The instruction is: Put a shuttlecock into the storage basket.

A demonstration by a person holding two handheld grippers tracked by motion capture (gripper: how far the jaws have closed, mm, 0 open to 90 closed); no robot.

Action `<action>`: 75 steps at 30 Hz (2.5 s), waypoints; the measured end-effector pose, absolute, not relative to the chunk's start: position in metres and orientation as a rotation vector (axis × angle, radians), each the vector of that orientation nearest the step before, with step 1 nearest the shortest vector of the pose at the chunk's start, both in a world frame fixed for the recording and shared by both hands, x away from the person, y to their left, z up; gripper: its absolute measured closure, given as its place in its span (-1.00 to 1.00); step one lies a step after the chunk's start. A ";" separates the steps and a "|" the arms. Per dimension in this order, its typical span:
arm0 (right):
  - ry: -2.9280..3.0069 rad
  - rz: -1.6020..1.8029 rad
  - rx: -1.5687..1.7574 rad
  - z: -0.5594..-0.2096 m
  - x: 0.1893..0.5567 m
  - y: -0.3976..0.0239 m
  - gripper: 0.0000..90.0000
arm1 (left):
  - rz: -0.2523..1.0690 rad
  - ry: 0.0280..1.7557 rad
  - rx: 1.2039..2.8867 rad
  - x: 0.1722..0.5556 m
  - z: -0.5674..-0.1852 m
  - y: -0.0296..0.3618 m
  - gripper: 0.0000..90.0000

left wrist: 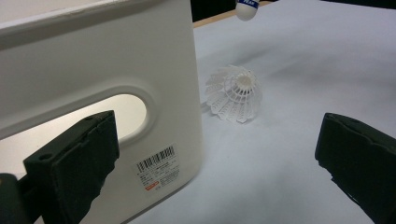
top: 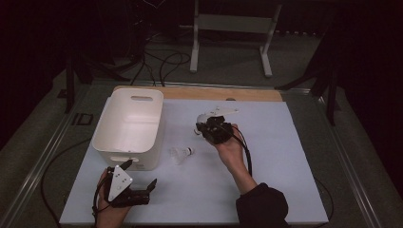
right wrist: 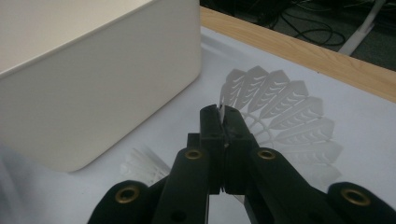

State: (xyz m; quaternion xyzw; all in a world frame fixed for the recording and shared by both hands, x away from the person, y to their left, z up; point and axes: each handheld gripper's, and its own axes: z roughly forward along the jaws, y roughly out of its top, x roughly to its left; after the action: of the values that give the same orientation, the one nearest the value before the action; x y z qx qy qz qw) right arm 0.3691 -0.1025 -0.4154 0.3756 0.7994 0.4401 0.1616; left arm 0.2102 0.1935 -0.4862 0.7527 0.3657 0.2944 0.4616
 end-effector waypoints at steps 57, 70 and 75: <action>2.290 1.294 1.007 -0.396 0.368 -0.082 0.99 | 0.725 0.900 1.848 0.210 -0.486 0.194 -0.99; 2.292 1.318 0.975 -0.387 0.366 -0.070 0.99 | 0.724 0.899 1.848 0.210 -0.486 0.194 -0.99; 2.292 1.332 0.964 -0.383 0.365 -0.064 0.99 | 0.725 0.899 1.848 0.210 -0.486 0.194 -0.99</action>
State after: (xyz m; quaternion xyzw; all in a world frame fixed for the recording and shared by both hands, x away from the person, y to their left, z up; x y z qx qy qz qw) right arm 0.3652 -0.0645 -0.3826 0.3373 0.8021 0.4662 0.1595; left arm 0.2101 0.1937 -0.4861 0.7516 0.3657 0.2949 0.4630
